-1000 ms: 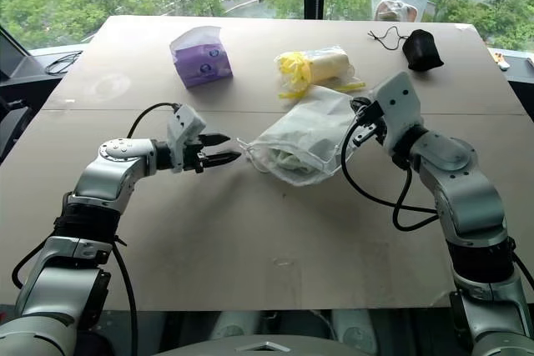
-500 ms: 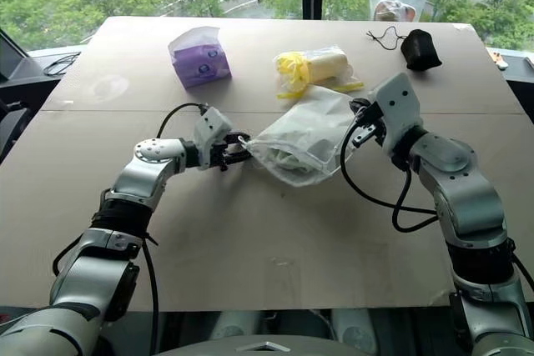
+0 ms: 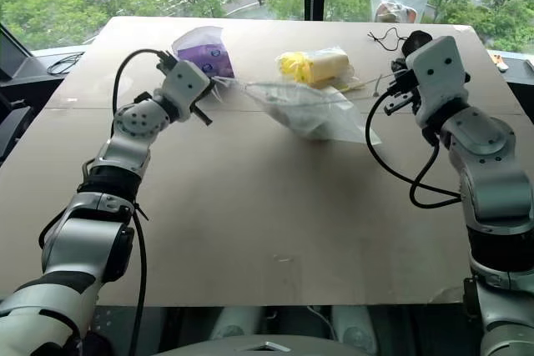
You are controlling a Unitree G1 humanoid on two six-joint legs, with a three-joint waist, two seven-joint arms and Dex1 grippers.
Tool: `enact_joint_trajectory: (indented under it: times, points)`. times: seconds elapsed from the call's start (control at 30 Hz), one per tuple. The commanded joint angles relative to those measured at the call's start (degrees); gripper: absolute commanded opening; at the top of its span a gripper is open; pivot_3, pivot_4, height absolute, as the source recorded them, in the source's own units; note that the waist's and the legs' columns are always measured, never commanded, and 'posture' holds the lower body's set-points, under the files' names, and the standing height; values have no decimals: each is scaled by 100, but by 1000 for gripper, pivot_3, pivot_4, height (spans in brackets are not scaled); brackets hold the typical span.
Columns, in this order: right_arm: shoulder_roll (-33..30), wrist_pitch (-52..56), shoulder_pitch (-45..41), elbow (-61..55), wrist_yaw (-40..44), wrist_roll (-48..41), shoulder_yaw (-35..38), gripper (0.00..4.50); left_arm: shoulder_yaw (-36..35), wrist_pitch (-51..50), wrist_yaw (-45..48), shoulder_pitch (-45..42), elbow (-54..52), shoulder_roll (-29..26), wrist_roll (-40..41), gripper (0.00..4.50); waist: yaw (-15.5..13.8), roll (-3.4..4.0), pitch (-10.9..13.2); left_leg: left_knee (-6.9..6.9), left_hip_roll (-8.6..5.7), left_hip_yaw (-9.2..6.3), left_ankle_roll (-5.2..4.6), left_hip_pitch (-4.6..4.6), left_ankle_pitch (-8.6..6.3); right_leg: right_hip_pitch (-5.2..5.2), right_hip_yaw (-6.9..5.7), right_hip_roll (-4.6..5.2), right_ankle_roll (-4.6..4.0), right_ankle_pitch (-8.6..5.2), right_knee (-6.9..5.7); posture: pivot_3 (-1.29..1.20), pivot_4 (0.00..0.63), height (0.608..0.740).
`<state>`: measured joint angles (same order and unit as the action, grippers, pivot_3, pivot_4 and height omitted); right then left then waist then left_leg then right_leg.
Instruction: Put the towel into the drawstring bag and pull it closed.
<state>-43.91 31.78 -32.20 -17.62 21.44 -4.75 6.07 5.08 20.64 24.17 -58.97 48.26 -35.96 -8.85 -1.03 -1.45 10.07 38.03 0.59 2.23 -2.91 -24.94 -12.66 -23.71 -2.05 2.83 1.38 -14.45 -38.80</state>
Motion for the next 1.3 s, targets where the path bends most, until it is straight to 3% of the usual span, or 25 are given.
enact_joint_trajectory:
  times: [0.03,0.17,0.3,0.53,0.67,0.77,0.9,1.1,1.2,1.23,1.3]
  points:
    - [-582,-497,-395,402,0,388,501,0,-206,569,-361,-774,340,-318,-136,82,15,0,-1,5,-1,11,-7,-1,-4,1,3,4,2,-1,3,0,150,740]
    - [-966,-634,-700,1069,-233,753,593,0,-358,121,-339,-1210,1041,-323,21,82,57,7,-6,2,-3,51,-12,15,-9,2,32,11,26,-15,2,0,150,740]
    - [-1492,-1326,-595,3285,-1213,1336,924,0,-741,-944,-847,-1119,1975,-432,297,82,91,1,-2,3,-2,56,-13,15,-9,1,31,8,26,-16,-4,0,150,740]
    - [-1922,-2402,-562,4517,-1512,1193,1067,0,-965,-928,-1179,-974,2022,-574,452,82,137,0,4,4,-2,62,5,-6,2,-20,42,27,27,-16,-4,0,150,740]
    - [-1474,-2578,-164,3602,-207,93,1127,0,-938,-566,-895,-936,1736,-381,513,82,171,-1,3,3,-1,61,5,-3,2,-13,41,27,27,-16,-1,0,150,740]
    - [-1272,-2205,685,2216,947,-869,1222,0,-1181,-378,151,-717,1174,37,1158,82,180,0,1,3,3,60,4,10,1,1,42,26,27,-16,1,0,150,740]
    - [-1144,-746,2489,4,1986,-2256,1077,0,-647,-1152,2000,973,-1112,586,1911,82,102,32,-18,7,4,58,5,19,1,25,43,32,33,-20,0,0,150,740]
    - [-564,-590,2873,-396,1488,-1447,-27,0,-303,-1973,1883,2538,-2632,1006,1842,82,176,12,-4,32,9,53,-34,17,-21,22,50,41,30,-12,-11,0,150,740]
    - [-422,-765,3090,-366,1525,-1239,-165,0,-358,-2702,2108,2978,-3236,998,2233,82,150,16,-10,37,18,49,-34,34,-20,32,48,35,25,1,-13,0,150,740]
    - [-413,-865,3288,-402,1598,-1197,-138,605,-466,-2882,2253,3194,-3516,939,2456,0,140,18,-12,38,18,49,-34,37,-20,35,46,34,23,2,-16,0,150,740]
    - [-390,-959,3684,-611,1762,-1303,67,1352,-627,-3229,2433,3580,-4025,747,2729,937,124,21,-14,39,22,50,-34,37,-19,37,45,32,22,3,-15,0,150,740]
